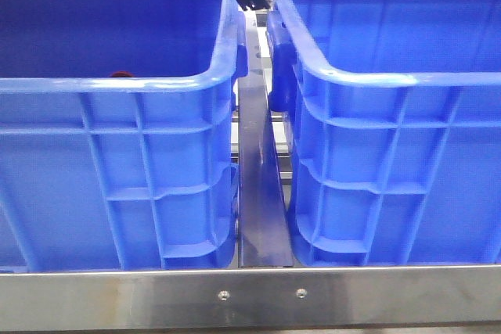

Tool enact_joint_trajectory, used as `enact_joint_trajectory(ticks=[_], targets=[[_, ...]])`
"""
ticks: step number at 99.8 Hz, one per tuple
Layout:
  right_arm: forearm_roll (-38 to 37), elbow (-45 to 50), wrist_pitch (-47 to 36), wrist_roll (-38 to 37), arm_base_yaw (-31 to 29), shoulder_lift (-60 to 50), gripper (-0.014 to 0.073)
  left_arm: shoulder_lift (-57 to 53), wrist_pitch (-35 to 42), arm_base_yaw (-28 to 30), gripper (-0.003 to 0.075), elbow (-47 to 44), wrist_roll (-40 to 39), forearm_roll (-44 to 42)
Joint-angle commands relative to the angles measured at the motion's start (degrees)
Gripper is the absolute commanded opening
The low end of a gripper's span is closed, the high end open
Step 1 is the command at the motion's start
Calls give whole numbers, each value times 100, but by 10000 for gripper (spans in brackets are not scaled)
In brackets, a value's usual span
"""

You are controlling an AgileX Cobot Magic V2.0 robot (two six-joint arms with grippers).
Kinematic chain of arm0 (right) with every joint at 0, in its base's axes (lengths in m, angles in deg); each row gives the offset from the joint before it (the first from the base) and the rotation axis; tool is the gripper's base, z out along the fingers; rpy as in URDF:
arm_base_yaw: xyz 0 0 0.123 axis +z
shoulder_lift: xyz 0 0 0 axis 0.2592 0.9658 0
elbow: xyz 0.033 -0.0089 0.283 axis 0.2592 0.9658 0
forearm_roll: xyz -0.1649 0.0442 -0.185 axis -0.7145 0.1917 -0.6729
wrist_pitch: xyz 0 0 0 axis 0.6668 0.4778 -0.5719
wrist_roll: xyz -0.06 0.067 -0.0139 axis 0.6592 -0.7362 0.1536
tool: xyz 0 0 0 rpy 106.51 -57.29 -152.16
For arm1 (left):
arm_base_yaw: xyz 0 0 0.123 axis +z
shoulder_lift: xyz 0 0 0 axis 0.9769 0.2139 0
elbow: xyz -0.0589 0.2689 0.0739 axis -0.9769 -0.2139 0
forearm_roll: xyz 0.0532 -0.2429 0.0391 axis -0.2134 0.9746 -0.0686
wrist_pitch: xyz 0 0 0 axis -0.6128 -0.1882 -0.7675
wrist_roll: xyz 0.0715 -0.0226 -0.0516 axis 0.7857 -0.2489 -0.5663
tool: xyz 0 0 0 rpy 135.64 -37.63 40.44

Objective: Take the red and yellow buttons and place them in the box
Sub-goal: 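Grasp the yellow button's cap with the right gripper from the left gripper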

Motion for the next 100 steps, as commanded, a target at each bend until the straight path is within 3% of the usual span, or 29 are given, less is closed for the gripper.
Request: enact_joint_trajectory(ticks=[1, 19, 32, 77, 100], targets=[[1407, -315, -208, 769, 9, 16, 577, -216, 286, -50, 147, 175, 0, 200], [4021, -377, 218, 2072, 93, 346, 577, -216, 286, -50, 147, 175, 0, 200], [4946, -446, 728, 2508, 240, 773, 577, -216, 286, -50, 147, 175, 0, 200], [5146, -1158, 835, 2620, 1114, 2241, 577, -216, 286, -50, 147, 175, 0, 200], [5152, -1323, 874, 2663, 1260, 2470, 563, -216, 286, -50, 147, 175, 0, 200]])
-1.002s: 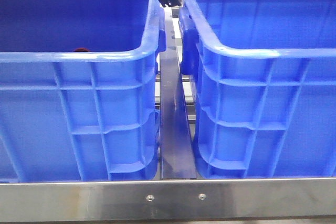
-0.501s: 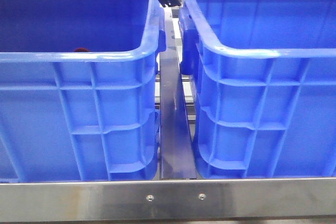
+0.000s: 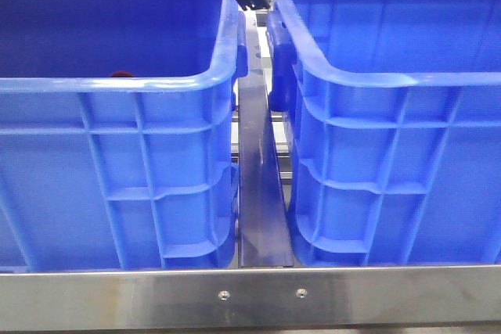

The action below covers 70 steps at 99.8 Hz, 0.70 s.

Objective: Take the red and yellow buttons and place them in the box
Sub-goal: 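Grasp the yellow button's cap with the right gripper from the left gripper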

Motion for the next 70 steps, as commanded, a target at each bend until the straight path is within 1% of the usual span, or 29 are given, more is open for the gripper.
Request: enact_joint_trajectory(ticks=[1, 8, 13, 15, 16, 17, 22, 25, 30, 39, 44, 48, 53, 54, 57, 58, 63, 65, 70], targets=[[377, -231, 61, 153, 8, -145, 559, -216, 286, -50, 147, 175, 0, 200], [377, -230, 80, 171, 8, -152, 469, -216, 286, -50, 147, 175, 0, 200], [372, -230, 107, 185, 8, -152, 368, -216, 286, -50, 147, 175, 0, 200], [366, -230, 113, 185, 8, -152, 342, -216, 286, -50, 147, 175, 0, 200], [366, -230, 123, 185, 8, -152, 304, -216, 286, -50, 147, 175, 0, 200], [366, -230, 129, 185, 8, -152, 304, -216, 286, -50, 147, 175, 0, 200], [366, -230, 148, 185, 8, -152, 216, -216, 286, -50, 147, 175, 0, 200], [366, -230, 161, 196, 8, -152, 185, -216, 286, -50, 147, 175, 0, 200], [366, -230, 166, 234, 8, -152, 150, -216, 286, -50, 148, 175, 0, 200], [366, -230, 166, 247, 8, -152, 149, -216, 299, -50, 153, 175, 0, 200], [366, -230, 166, 247, 8, -152, 149, -216, 299, -50, 181, 175, 0, 200], [366, -230, 166, 247, 8, -152, 149, -216, 299, -50, 227, 175, 0, 200], [366, -230, 173, 247, 8, -152, 149, -216, 287, -50, 311, 175, 0, 200], [366, -230, 173, 253, 8, -152, 149, -216, 287, -50, 355, 175, 0, 200], [366, -230, 173, 253, 8, -152, 149, -216, 277, -50, 401, 175, 0, 200], [366, -230, 173, 253, 8, -152, 149, -216, 278, -50, 432, 175, 0, 200], [366, -230, 179, 272, 1, -152, 149, -216, 278, -50, 526, 175, 0, 200], [366, -230, 179, 294, 1, -156, 149, -216, 278, -50, 554, 175, 0, 200], [366, -230, 179, 356, -41, -164, 149, -216, 278, -50, 586, 175, 0, 200]])
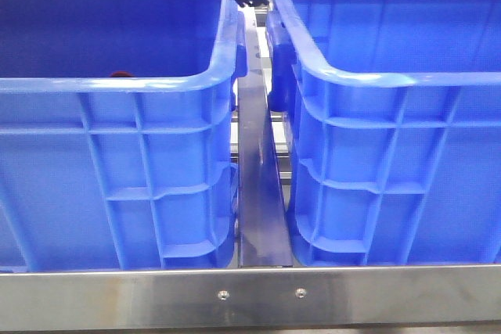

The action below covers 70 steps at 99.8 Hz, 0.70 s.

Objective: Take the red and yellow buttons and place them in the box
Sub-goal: 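Grasp the yellow button's cap with the right gripper from the left gripper, then open the left gripper and move the yellow button into the empty crate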

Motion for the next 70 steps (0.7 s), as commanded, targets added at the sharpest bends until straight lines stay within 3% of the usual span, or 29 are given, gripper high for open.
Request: enact_joint_trajectory(ticks=[1, 12, 33, 57, 70], targets=[[430, -207, 89, 186, -55, -208, 149, -214, 278, -50, 587, 175, -3, 200], [430, -207, 54, 305, -283, -330, 149, -214, 278, -50, 585, 175, -3, 200], [369, -186, -269, 1253, -996, -783, 149, -214, 278, -50, 585, 175, -3, 200], [400, 495, -2148, 2777, -1132, -1071, 148, -214, 278, -50, 585, 175, -3, 200], [499, 657, -2829, 3243, -1093, -978, 148, -214, 278, -50, 585, 175, -3, 200]])
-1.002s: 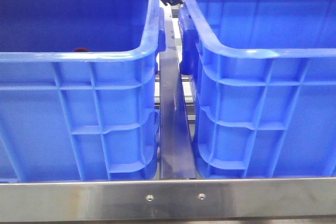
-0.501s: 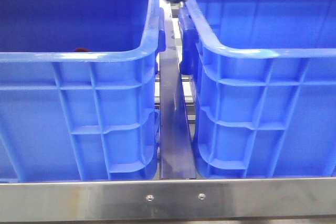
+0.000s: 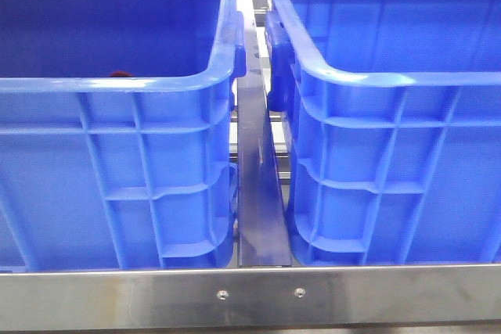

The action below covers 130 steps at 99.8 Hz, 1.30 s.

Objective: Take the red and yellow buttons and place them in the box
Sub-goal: 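Open the left gripper and move the yellow button into the empty crate, then release the yellow button in the empty crate and raise the right gripper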

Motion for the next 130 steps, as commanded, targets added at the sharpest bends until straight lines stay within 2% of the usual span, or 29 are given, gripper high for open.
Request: enact_joint_trajectory(ticks=[1, 23, 52, 67, 105, 130], targets=[[387, -95, -600, 448, 28, -103, 148, -214, 278, -50, 585, 175, -3, 200], [402, -95, -1300, 950, 37, 301, 148, -214, 278, -50, 585, 175, -3, 200], [453, -114, -1867, 969, 37, 910, 148, -203, 236, -50, 585, 175, -3, 200], [673, -337, -1857, 969, 44, 1326, 148, -203, 175, -50, 585, 175, -3, 200], [671, -1108, -2059, 969, 44, 2510, 148, -203, 167, -50, 585, 175, -3, 200], [671, -1236, -2027, 969, 44, 2710, 153, -203, 200, -50, 585, 175, -14, 238]])
